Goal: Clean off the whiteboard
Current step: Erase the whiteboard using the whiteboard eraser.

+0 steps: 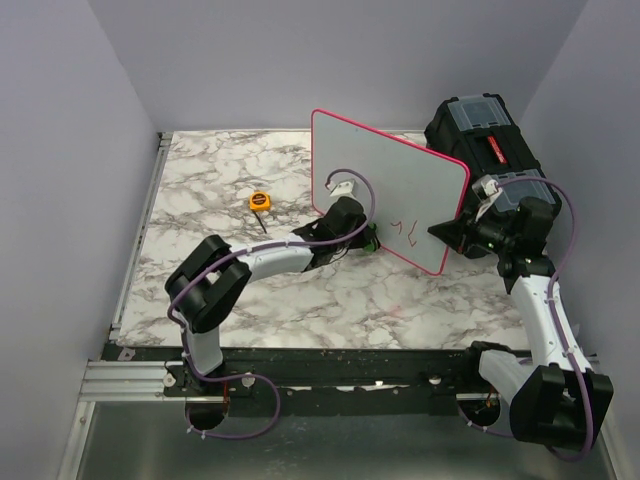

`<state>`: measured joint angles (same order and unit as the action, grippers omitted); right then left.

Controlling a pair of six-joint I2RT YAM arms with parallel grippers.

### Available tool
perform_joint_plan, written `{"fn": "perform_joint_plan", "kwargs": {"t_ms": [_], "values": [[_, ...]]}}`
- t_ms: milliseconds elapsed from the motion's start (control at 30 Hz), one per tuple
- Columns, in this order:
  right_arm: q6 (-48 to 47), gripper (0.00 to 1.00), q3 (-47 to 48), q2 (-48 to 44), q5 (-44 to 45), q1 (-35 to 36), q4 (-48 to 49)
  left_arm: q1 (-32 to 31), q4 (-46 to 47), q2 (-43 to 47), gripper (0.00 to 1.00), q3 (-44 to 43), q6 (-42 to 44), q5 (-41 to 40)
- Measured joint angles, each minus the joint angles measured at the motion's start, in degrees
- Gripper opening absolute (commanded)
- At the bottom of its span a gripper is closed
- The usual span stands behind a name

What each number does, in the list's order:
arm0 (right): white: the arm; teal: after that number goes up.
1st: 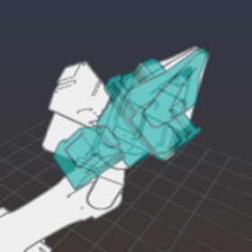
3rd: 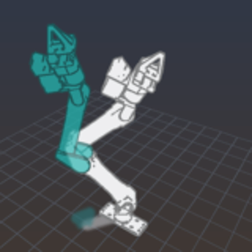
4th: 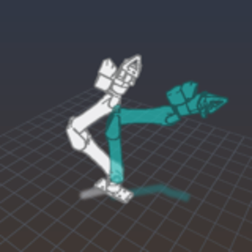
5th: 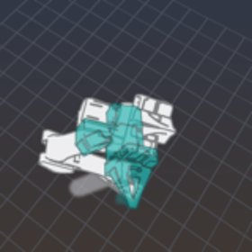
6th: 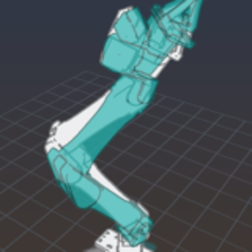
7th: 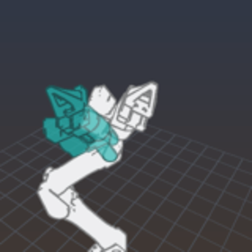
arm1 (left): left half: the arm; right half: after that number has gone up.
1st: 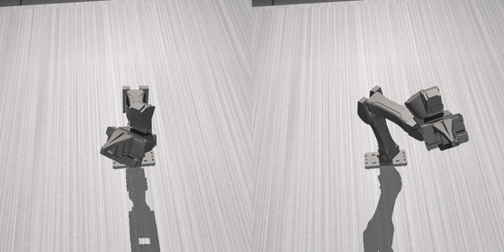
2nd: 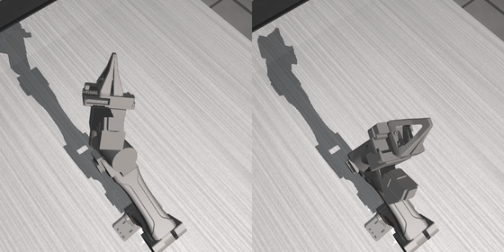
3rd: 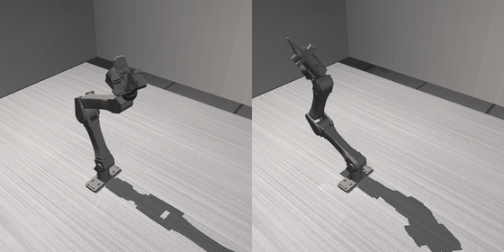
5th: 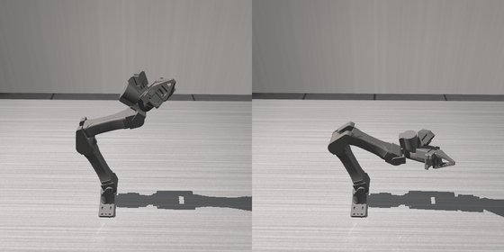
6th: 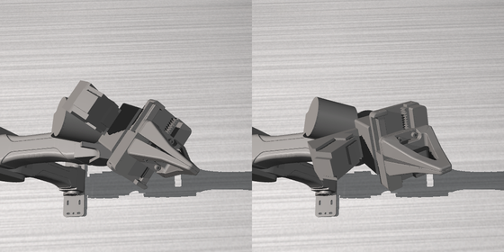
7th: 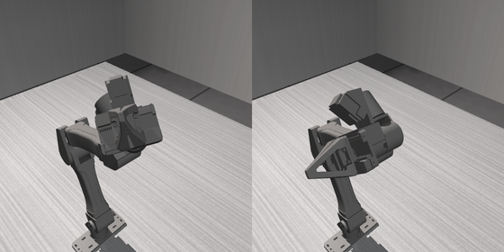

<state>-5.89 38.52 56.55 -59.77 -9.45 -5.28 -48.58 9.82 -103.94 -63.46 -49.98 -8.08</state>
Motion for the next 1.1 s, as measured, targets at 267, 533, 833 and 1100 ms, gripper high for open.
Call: {"fn": "perform_joint_plan", "kwargs": {"t_ms": [267,533,833,1100], "values": [[0.50,0.00,0.00,0.00,0.26,-0.04,-0.07,-0.83,-2.56,3.63,0.00,-6.12,2.16,1.49],[2.62,0.00,-0.02,0.00,-5.09,1.09,-4.42,-1.05,2.49,15.58,0.00,-10.27,6.27,2.82],[3.30,0.00,-0.02,0.00,-6.38,1.27,-5.55,-4.13,2.99,13.68,0.00,-8.74,10.32,6.23],[4.76,0.00,-0.07,0.17,-6.27,0.96,-6.36,-10.62,-2.03,9.09,0.00,-8.37,16.02,-0.50]]}}
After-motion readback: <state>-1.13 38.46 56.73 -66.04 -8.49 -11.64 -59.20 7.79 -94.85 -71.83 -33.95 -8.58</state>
